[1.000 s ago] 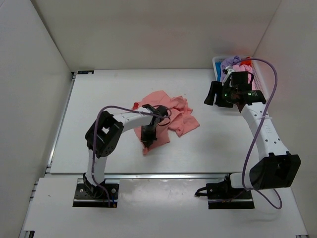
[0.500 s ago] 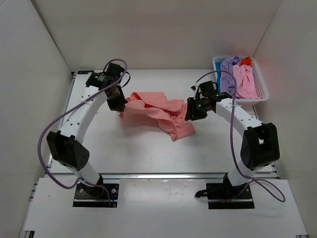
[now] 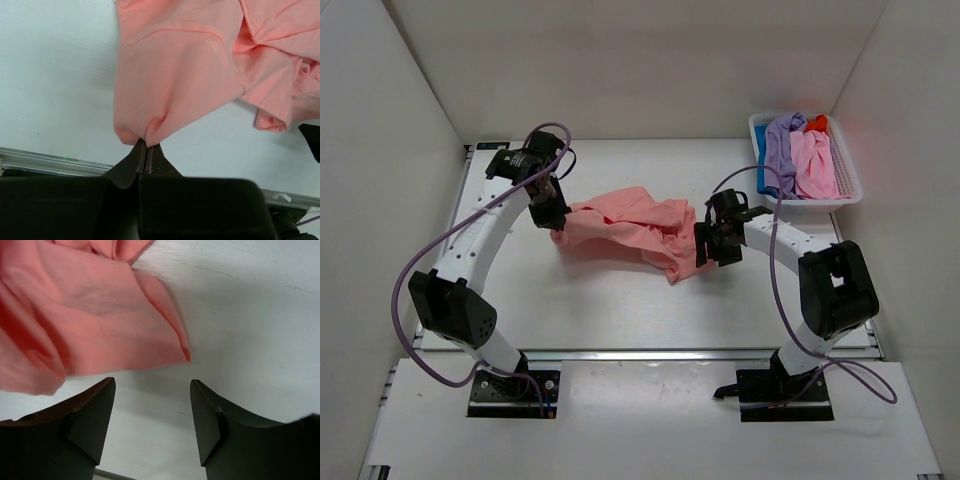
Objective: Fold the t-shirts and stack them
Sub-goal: Flatten out the tshirt
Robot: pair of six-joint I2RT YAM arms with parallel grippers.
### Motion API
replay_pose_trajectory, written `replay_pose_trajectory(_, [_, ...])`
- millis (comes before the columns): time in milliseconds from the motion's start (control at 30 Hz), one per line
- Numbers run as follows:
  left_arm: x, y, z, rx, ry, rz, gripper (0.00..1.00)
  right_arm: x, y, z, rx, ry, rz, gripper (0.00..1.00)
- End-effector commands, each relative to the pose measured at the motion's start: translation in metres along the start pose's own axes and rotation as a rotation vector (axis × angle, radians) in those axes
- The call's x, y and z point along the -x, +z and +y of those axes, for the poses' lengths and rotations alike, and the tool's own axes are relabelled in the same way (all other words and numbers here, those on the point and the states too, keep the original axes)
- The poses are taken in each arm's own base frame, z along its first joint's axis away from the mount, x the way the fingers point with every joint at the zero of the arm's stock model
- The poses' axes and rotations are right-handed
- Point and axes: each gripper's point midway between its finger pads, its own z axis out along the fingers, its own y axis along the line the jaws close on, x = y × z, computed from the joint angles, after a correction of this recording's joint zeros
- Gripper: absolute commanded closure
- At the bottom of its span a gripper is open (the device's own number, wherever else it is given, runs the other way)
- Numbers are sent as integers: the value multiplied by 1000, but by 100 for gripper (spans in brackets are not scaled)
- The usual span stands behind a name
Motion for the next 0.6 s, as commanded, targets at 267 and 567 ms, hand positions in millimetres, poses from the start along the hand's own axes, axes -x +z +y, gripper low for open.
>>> replay_pose_trajectory(267, [-3,-13,12,-22,-9,-21,100,7,34,-2,4,-17,19,40])
replay_pose_trajectory(567, [48,-44,2,-97,-56,-126,100,69,-10,13,77,-15,-33,100])
